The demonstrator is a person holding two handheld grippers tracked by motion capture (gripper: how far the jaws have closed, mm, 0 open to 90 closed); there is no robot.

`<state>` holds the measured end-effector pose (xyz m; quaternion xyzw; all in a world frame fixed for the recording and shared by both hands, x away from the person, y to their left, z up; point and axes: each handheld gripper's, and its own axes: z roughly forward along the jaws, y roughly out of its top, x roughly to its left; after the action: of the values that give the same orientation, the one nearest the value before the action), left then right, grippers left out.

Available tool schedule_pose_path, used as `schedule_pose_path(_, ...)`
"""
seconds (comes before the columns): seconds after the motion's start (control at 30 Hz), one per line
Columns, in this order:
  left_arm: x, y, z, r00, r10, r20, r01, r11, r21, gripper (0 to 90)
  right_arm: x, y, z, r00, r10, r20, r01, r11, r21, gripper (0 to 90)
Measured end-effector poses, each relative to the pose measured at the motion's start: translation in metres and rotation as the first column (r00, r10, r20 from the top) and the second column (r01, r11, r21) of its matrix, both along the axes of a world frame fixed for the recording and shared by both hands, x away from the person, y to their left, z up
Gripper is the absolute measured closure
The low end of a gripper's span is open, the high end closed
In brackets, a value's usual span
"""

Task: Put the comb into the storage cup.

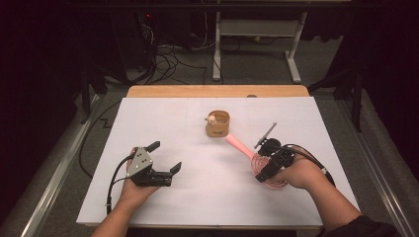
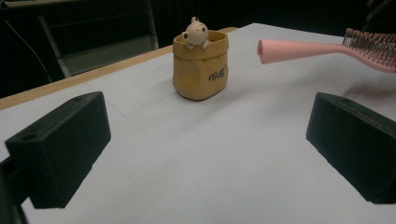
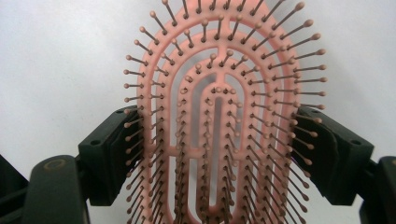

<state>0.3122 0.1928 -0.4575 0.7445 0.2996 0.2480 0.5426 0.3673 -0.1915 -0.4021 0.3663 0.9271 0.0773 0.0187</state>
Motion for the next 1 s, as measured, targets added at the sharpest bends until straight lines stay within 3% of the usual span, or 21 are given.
schedule_pose_path(0.03, 0.0, 0.0, 0.0, 1.0, 0.002, 0.003, -0.002, 1.0, -0.001, 0.5, -0.002, 0.003, 0.0, 0.9992, -0.035, -0.018, 0.035, 0.999, -0.004, 20.5)
schedule_pose_path(0.2, -0.002, -0.003, -0.003, 1.0, -0.004, 0.0, 0.004, 0.9998, 0.017, 0.6, -0.004, 0.011, -0.007, 0.9994, -0.014, -0.033, 0.014, 1.0, -0.004, 20.5)
schedule_pose_path(0.3, -0.003, -0.005, -0.005, 1.0, -0.005, 0.001, 0.005, 0.9996, 0.029, 0.6, -0.001, 0.014, -0.013, 0.997, 0.077, -0.012, -0.077, 0.997, 0.009, 20.5)
schedule_pose_path(0.33, -0.003, -0.005, -0.005, 1.0, -0.006, 0.0, 0.006, 0.9996, 0.028, 0.6, -0.003, 0.016, -0.013, 0.9982, 0.054, -0.024, -0.054, 0.999, 0.004, 20.5)
schedule_pose_path(0.43, -0.003, -0.005, -0.005, 1.0, -0.009, 0.001, 0.009, 0.9996, 0.028, 0.6, -0.004, 0.022, -0.014, 0.9971, 0.072, -0.025, -0.072, 0.997, 0.009, 20.5)
schedule_pose_path(0.7, -0.004, -0.007, -0.006, 0.9998, -0.014, 0.011, 0.013, 0.9989, 0.044, 0.6, -0.006, 0.039, -0.01, 0.9936, 0.109, -0.029, -0.109, 0.994, 0.011, 20.5)
schedule_pose_path(1.0, -0.005, -0.012, -0.008, 0.9991, -0.018, 0.039, 0.014, 0.9947, 0.102, 1.3, -0.002, 0.053, -0.003, 0.9896, 0.143, -0.016, -0.142, 0.989, 0.025, 20.4)
